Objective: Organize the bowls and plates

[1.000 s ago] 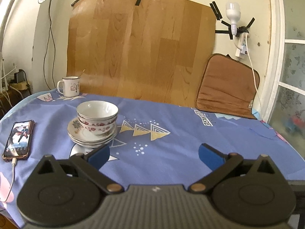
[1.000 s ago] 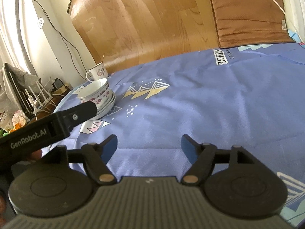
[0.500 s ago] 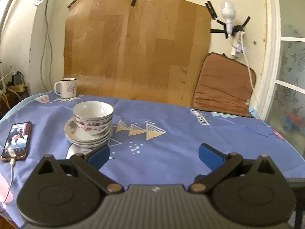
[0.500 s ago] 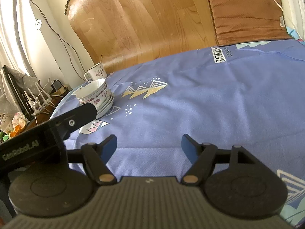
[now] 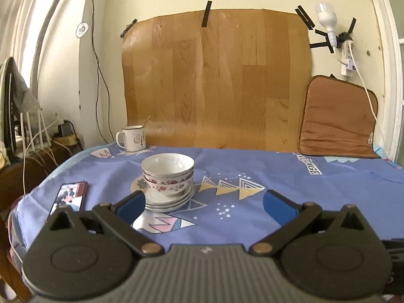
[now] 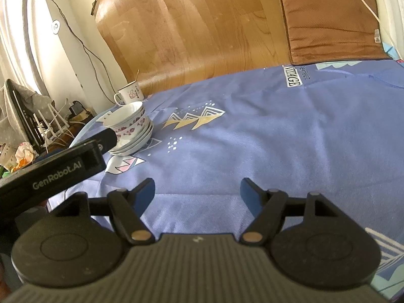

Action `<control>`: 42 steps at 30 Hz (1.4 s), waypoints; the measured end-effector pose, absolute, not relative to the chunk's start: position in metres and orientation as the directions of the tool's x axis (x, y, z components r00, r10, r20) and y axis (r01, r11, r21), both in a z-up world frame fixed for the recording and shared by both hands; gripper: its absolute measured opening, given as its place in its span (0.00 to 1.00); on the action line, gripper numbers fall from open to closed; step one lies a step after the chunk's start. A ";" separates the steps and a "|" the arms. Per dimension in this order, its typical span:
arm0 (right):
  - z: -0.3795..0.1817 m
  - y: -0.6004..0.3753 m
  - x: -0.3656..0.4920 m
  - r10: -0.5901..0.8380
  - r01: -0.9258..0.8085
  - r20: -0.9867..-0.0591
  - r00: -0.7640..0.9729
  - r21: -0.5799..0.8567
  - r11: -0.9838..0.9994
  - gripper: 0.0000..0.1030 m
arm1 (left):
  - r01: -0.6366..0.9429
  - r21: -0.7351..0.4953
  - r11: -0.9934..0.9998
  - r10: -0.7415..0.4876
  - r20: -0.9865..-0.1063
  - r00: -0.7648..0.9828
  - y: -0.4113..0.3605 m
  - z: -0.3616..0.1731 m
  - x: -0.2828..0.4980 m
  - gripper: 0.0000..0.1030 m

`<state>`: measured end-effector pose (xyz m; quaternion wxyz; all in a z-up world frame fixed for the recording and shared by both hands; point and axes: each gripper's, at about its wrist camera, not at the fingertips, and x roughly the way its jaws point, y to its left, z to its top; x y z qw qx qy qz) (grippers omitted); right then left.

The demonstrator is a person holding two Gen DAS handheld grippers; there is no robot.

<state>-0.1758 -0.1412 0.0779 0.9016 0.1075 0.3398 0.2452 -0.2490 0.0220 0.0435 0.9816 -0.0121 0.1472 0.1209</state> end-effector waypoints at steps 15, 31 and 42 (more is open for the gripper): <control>0.078 -0.141 -0.176 0.517 -0.367 -0.558 0.649 0.364 0.856 0.74 | -0.220 -0.011 0.975 0.204 -0.339 0.918 0.030 0.043 -0.247 1.00; 0.079 -0.140 -0.176 0.514 -0.366 -0.557 0.652 0.363 0.857 0.74 | -0.199 -0.039 0.979 0.171 -0.370 0.913 0.035 0.042 -0.245 1.00; 0.078 -0.141 -0.175 0.514 -0.365 -0.558 0.652 0.362 0.857 0.74 | -0.190 -0.057 0.980 0.153 -0.391 0.907 0.038 0.041 -0.241 1.00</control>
